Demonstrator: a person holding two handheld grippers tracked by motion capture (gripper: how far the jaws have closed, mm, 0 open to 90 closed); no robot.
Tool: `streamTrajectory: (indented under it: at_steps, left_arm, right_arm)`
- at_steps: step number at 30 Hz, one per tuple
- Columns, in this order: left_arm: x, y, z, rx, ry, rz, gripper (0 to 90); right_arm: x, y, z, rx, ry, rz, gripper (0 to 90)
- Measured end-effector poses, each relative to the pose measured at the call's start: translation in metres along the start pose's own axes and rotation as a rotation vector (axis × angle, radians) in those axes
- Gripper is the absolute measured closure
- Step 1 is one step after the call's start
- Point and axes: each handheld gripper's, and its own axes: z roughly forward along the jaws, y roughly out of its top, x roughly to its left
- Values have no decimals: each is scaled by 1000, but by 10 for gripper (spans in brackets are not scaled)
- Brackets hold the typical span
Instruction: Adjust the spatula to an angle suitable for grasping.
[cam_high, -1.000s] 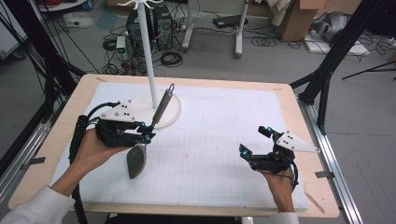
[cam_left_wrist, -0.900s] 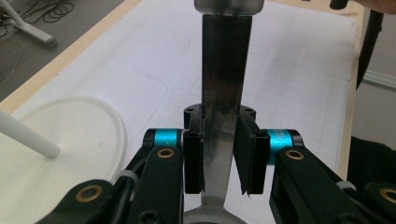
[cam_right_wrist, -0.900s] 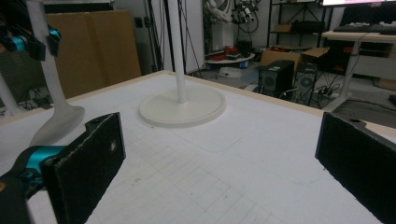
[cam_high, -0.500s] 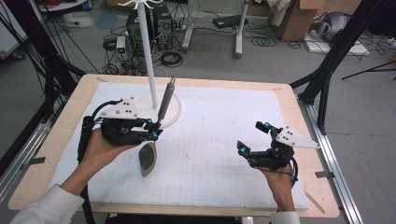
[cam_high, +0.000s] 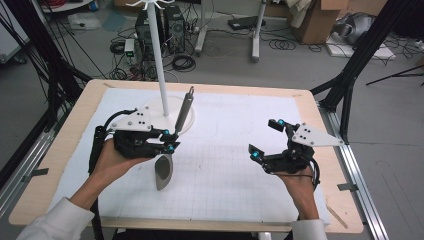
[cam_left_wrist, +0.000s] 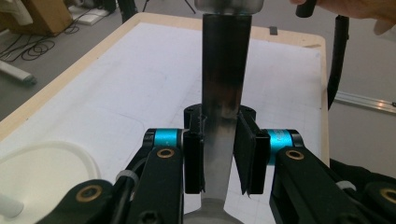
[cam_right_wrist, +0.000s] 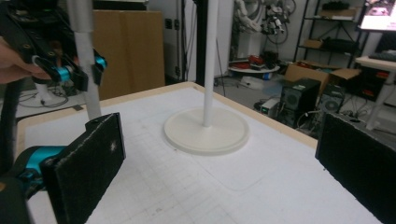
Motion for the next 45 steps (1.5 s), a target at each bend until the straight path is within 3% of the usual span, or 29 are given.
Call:
streamTrajectory:
  at_steps: [7,16,24,35,45]
  left_arm:
    - [-1,1,5,-17,-23,14,745]
    - [1,1,16,-48,-80,41,745]
    - [5,1,22,-86,-149,17,745]
    - [6,4,20,-118,-176,40,745]
    - [6,4,23,-136,-210,22,745]
  right_arm:
    - [5,19,9,8,56,-43,4]
    - [10,36,23,12,125,-59,4]
    - [16,55,38,13,213,-82,4]
    - [26,86,52,4,313,-105,4]
    - [34,101,66,-8,396,-112,4]
